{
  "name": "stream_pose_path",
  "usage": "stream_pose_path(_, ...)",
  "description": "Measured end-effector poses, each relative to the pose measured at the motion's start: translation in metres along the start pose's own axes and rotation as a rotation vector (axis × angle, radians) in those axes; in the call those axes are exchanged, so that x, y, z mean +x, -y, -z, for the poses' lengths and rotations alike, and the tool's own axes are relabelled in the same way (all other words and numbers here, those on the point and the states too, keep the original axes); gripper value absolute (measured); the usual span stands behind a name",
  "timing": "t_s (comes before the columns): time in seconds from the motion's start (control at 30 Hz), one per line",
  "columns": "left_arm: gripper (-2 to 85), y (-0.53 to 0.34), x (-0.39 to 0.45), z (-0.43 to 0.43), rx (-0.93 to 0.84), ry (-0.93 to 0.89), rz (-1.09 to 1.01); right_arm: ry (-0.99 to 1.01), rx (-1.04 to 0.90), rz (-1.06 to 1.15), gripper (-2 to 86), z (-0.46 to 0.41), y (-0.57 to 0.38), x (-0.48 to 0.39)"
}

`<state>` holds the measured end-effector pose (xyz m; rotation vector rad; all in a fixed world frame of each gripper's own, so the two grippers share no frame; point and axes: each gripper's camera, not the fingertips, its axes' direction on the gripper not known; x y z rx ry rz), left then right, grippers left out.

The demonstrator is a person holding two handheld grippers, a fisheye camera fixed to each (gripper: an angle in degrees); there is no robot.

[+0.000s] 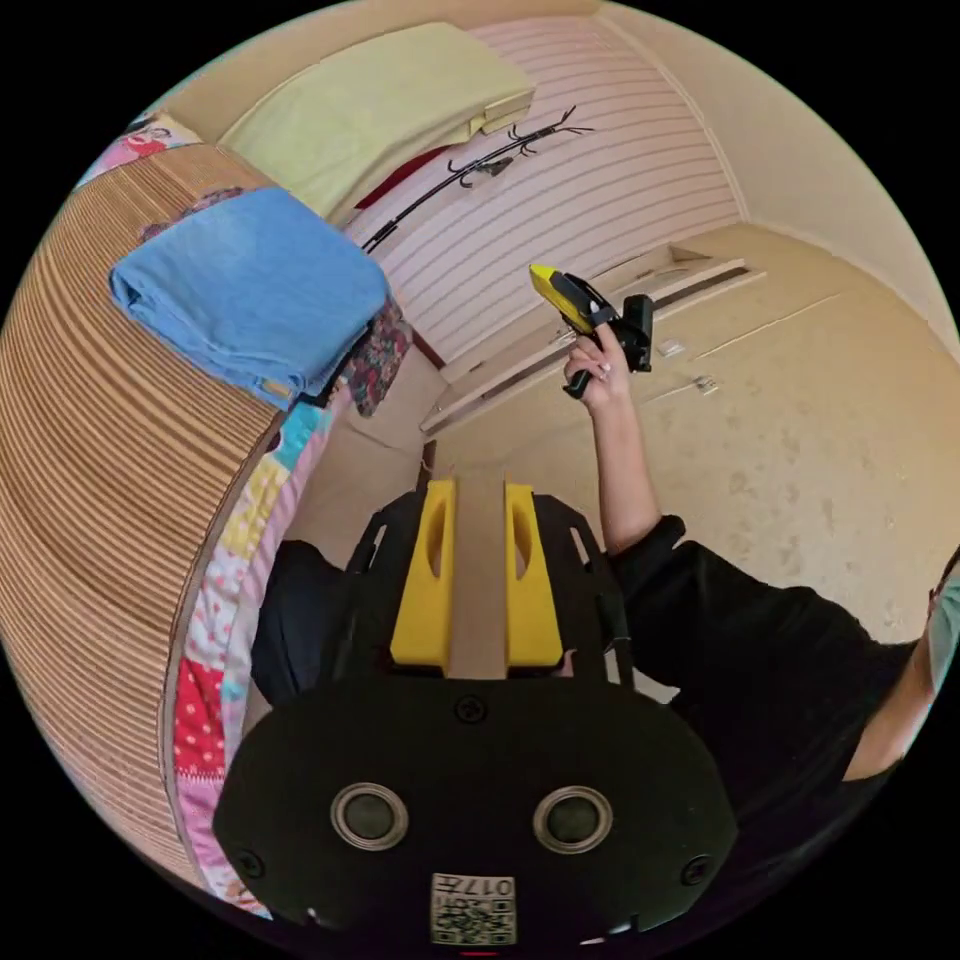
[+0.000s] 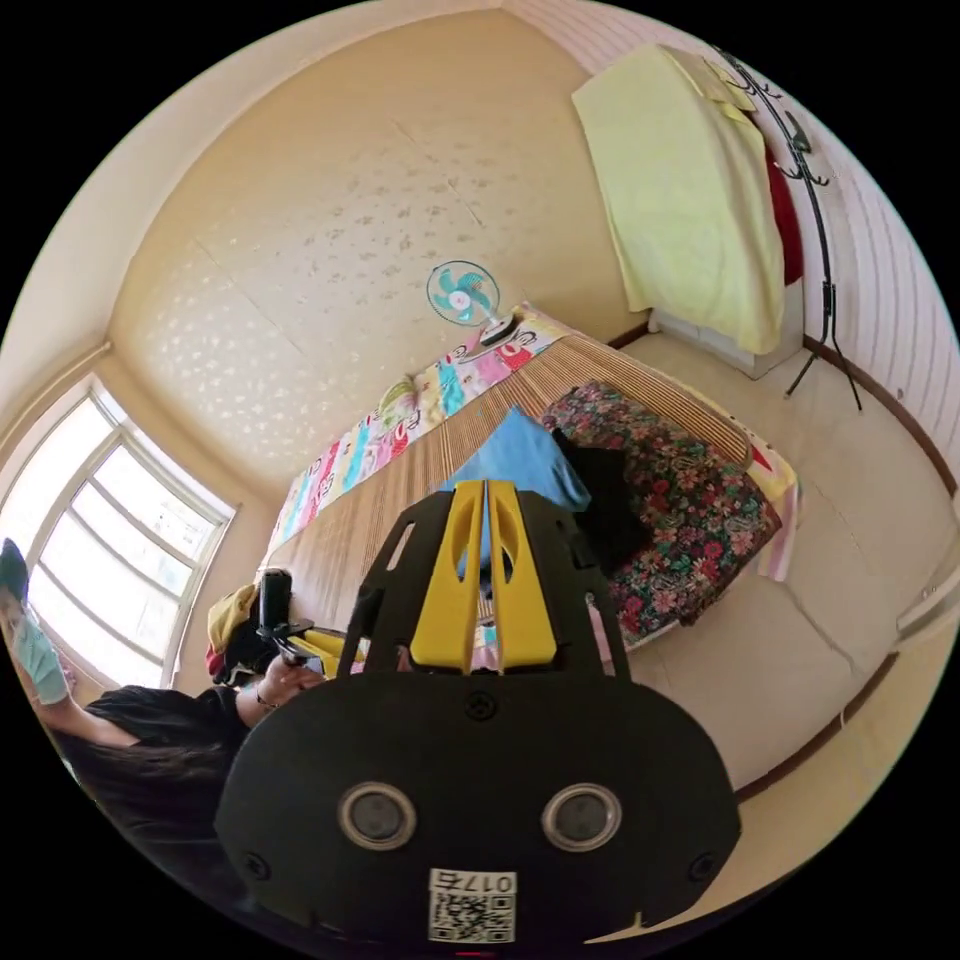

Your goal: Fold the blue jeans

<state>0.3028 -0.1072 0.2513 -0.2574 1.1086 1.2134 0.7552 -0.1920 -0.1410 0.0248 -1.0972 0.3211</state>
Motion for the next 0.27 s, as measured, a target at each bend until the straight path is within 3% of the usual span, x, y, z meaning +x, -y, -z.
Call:
stream_pose_path(0.1,7.6,-0.089,-0.037,0.007,-0.026,0.188,0.102,-0.096,-0.058,-0.050,1.0,-0.029,-0.079,0.005)
stream_pose_path(0.27,6.1,-0.243,-0.058,0.136,0.190,0.627,0.342,-0.139,-0.241,-0.082,0.5,-0.148,-0.211,-0.035)
